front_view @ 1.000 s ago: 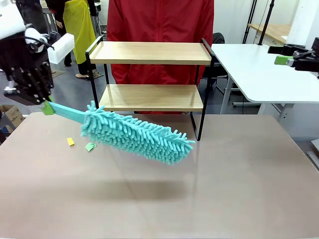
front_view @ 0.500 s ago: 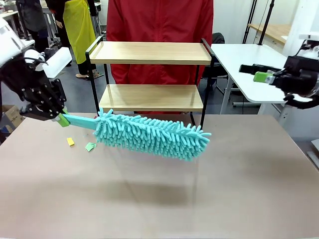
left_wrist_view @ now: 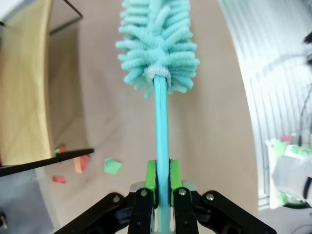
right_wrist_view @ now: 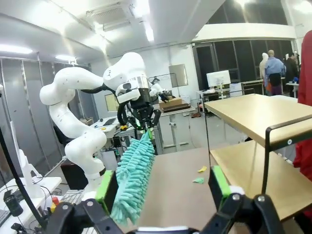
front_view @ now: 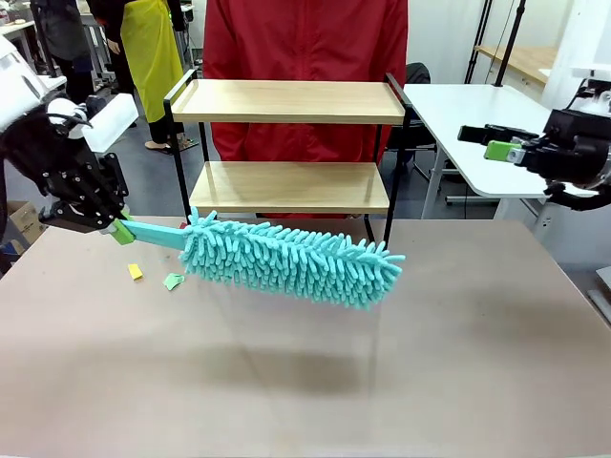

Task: Clean the shelf.
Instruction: Hand the Duster back to the human.

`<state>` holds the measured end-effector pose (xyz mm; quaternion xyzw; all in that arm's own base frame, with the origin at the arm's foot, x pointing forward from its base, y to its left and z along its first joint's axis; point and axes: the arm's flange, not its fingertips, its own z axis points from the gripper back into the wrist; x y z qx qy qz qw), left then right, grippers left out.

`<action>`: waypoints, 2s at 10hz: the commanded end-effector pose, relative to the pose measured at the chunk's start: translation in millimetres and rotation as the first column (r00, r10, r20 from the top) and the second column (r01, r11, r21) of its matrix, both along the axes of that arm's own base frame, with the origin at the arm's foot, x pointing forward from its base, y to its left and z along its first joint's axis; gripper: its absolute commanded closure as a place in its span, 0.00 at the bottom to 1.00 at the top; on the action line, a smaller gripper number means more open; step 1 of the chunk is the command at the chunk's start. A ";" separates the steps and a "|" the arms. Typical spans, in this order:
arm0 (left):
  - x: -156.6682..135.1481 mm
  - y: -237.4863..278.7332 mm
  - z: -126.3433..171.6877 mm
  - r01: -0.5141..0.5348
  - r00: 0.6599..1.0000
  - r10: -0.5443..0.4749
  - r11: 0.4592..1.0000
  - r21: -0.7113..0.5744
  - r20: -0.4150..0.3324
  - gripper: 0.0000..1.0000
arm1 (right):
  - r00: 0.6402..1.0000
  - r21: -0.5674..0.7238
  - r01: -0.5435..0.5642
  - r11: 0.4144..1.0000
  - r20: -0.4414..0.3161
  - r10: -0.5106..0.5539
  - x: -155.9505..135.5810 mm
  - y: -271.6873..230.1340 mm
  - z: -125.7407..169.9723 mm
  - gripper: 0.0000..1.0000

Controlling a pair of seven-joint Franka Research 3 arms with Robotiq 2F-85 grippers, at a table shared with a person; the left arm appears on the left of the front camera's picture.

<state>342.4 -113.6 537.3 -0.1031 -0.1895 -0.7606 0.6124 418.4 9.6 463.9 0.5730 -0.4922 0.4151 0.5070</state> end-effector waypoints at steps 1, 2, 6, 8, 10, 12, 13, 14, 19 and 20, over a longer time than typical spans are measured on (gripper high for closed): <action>9.0 6.5 -14.2 0.057 0.998 -0.060 0.988 -0.144 -0.023 0.87 | 0.988 0.038 0.112 0.993 0.108 -0.115 -19.2 -0.6 2.5 0.00; 14.0 9.8 -24.5 0.079 0.996 -0.086 0.972 -0.219 -0.023 0.87 | 0.983 0.070 0.123 0.990 0.131 -0.131 -21.0 7.0 4.0 0.00; 18.2 5.9 -37.0 0.017 0.999 -0.030 0.959 -0.284 -0.039 0.87 | 0.979 0.061 0.121 0.991 0.157 -0.130 -25.3 40.0 13.4 0.00; 19.6 5.2 -40.2 -0.032 0.999 0.020 0.960 -0.277 -0.047 0.87 | 0.982 0.033 0.121 0.992 0.142 -0.124 -27.3 58.3 15.2 0.00; 22.3 9.1 -35.5 -0.008 0.998 -0.009 0.966 -0.258 -0.063 0.87 | 0.985 -0.003 0.102 0.995 0.141 -0.101 -31.5 75.9 14.5 0.00; 22.3 9.1 -35.5 -0.008 0.998 -0.009 0.966 -0.258 -0.063 0.87 | 0.987 -0.044 0.089 0.995 0.135 -0.082 -43.2 93.3 10.7 0.00; 22.3 9.1 -35.5 -0.008 0.998 -0.009 0.966 -0.258 -0.063 0.87 | 0.990 -0.060 0.073 0.996 0.121 -0.065 -48.7 102.1 6.9 0.00; 22.3 9.1 -35.5 -0.008 0.998 -0.009 0.966 -0.258 -0.063 0.87 | 0.994 -0.084 0.043 0.996 0.102 -0.035 -58.0 114.1 2.0 0.00; 22.3 9.1 -35.5 -0.008 0.998 -0.009 0.966 -0.258 -0.063 0.87 | 0.999 -0.194 -0.015 0.981 0.031 0.022 -93.0 139.3 -24.7 0.00; 22.3 9.1 -35.5 -0.008 0.998 -0.009 0.966 -0.258 -0.063 0.87 | 0.999 -0.218 -0.006 0.976 0.032 0.013 -95.8 141.7 -29.8 0.00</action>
